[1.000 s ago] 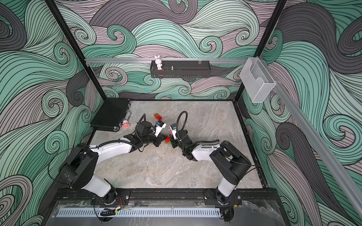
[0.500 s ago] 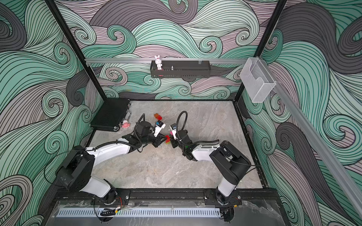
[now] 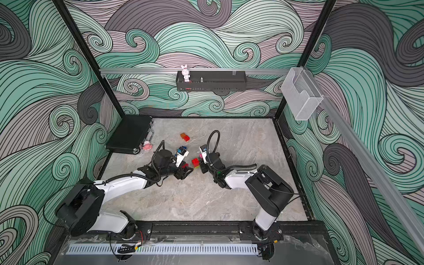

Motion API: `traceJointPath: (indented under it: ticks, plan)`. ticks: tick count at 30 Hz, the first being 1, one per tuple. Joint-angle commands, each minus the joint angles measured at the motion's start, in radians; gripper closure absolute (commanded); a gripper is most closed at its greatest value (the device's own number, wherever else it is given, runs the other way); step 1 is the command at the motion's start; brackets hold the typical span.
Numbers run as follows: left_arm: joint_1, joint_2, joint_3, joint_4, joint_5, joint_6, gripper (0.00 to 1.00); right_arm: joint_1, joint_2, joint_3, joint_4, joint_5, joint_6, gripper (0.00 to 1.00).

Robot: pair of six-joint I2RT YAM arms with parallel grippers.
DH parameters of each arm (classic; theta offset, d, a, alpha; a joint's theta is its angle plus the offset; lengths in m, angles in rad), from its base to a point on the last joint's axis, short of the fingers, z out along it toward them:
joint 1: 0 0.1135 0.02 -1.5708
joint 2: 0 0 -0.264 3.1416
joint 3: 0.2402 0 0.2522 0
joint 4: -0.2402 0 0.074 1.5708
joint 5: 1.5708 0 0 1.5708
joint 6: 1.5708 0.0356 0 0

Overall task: Assemble the number 4 with lego
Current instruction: Assemble the lego brick with the lego brick.

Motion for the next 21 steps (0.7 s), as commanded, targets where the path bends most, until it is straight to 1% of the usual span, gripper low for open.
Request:
traceJointPath:
  ticks: [1, 3, 5, 7, 11, 15, 17, 21]
  plan:
    - [-0.004, 0.016, -0.048, 0.179, 0.046, 0.086, 0.28, 0.006, 0.122, -0.085, -0.396, -0.069, 0.064, 1.0]
    - [-0.004, 0.05, -0.055, 0.202, 0.015, 0.096, 0.29, 0.007, 0.112, -0.084, -0.405, -0.067, 0.063, 1.0]
    - [-0.004, 0.083, -0.025, 0.175, 0.015, 0.114, 0.3, 0.007, 0.101, -0.079, -0.416, -0.064, 0.054, 1.0]
    - [-0.005, 0.125, 0.005, 0.164, 0.02, 0.119, 0.32, 0.008, 0.089, -0.074, -0.428, -0.059, 0.042, 0.97]
    - [-0.006, 0.168, 0.005, 0.234, 0.013, 0.104, 0.33, 0.008, 0.071, -0.072, -0.438, -0.053, 0.029, 0.87]
    - [-0.007, 0.195, 0.017, 0.249, 0.01, 0.109, 0.33, 0.008, 0.05, -0.07, -0.442, -0.058, 0.021, 0.75]
    - [-0.006, 0.208, 0.015, 0.271, 0.03, 0.111, 0.33, 0.008, 0.041, -0.061, -0.448, -0.058, 0.015, 0.72]
    - [-0.007, 0.251, 0.022, 0.312, 0.059, 0.121, 0.35, 0.008, 0.024, -0.032, -0.46, -0.061, -0.001, 0.7]
